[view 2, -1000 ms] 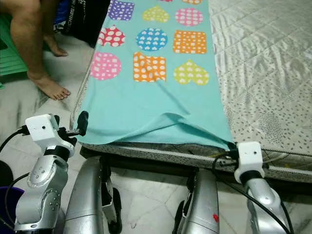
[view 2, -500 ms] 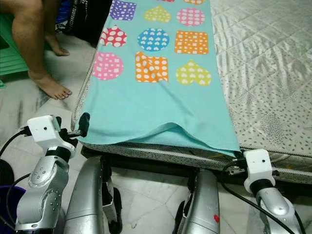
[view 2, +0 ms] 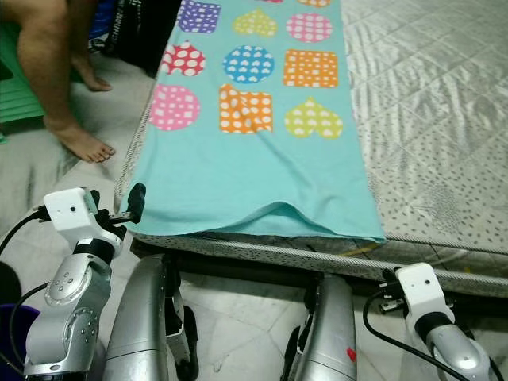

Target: Clean up the room

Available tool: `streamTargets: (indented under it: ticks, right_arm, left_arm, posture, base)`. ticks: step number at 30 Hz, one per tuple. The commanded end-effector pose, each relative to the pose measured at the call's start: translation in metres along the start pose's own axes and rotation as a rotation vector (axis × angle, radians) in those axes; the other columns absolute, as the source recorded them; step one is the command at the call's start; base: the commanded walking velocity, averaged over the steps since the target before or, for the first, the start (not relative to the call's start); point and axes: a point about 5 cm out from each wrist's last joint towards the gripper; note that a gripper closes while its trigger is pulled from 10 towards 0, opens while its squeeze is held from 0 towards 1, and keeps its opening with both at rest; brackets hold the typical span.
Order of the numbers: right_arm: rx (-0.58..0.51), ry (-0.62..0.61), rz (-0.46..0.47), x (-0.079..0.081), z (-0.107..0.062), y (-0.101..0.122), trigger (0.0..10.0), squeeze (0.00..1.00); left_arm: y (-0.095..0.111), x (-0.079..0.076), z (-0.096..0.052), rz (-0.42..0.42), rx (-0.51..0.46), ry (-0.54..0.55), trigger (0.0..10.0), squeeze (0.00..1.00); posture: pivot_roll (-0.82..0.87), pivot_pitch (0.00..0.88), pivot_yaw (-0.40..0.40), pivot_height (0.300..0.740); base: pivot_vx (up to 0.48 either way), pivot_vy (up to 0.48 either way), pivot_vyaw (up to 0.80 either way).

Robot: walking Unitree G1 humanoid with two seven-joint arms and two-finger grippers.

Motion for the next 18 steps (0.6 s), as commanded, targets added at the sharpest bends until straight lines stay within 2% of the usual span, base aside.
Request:
streamTargets:
  ticks: [1,4,7,9,11,12,13,16,18]
  right_arm:
    - [0.044,0.004,-0.021,-0.004,-0.007,-0.012,10.0,1.00]
    - [0.019,-0.049,0.007,-0.012,-0.004,-0.004,10.0,1.00]
    - [-0.069,-0.084,0.031,-0.017,0.003,0.019,10.0,1.00]
    - [-0.151,-0.106,0.054,-0.018,0.010,0.044,10.0,1.00]
    - [-0.263,-0.147,0.088,-0.018,0.019,0.078,10.0,1.00]
    - [-0.263,-0.147,0.088,-0.018,0.019,0.078,10.0,1.00]
    - [-0.296,-0.162,0.103,-0.018,0.023,0.089,10.0,1.00]
    - [-0.366,-0.168,0.143,-0.014,0.028,0.112,10.0,1.00]
    - [-0.394,-0.126,0.216,-0.004,0.031,0.125,10.0,1.00]
  left_arm:
    - [-0.006,0.003,-0.003,0.002,0.027,0.011,10.0,0.00]
    - [-0.006,0.004,-0.002,0.000,0.021,0.014,10.0,0.00]
    - [-0.004,0.004,-0.001,-0.003,0.013,0.014,10.0,0.00]
    - [-0.003,0.003,-0.001,-0.005,0.006,0.012,10.0,0.00]
    - [-0.002,0.003,-0.001,-0.008,-0.003,0.011,10.0,0.00]
    - [-0.002,0.003,-0.001,-0.008,-0.003,0.011,10.0,0.00]
    - [-0.001,0.002,0.000,-0.009,-0.006,0.012,10.0,0.00]
    - [0.001,0.002,0.000,-0.010,-0.012,0.012,10.0,0.00]
    - [0.002,0.001,0.000,-0.013,-0.015,0.009,10.0,0.00]
  posture:
    - [0.04,0.269,0.002,0.518]
    - [0.04,0.268,0.001,0.518]
    - [0.03,0.267,-0.001,0.518]
    - [0.03,0.267,-0.001,0.518]
    - [0.03,0.265,-0.001,0.518]
    - [0.03,0.265,-0.001,0.518]
    - [0.04,0.263,-0.001,0.518]
    - [0.04,0.263,0.000,0.518]
    - [0.04,0.263,0.000,0.518]
  base:
    - [0.000,0.000,0.00]
    - [0.000,0.000,0.00]
    - [0.000,0.000,0.00]
    - [0.000,0.000,0.00]
    - [0.000,0.000,0.00]
    - [0.000,0.000,0.00]
    - [0.000,0.000,0.00]
    - [0.000,0.000,0.00]
    - [0.000,0.000,0.00]
Point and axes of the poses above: a point about 5 cm out from each wrist's last joint towards the gripper, its own z axis pointing out of the wrist towards the gripper, its own y axis along the axis of the wrist's last joint, x = y × z, and after that the axes turned 2 degrees about -z, right-handed
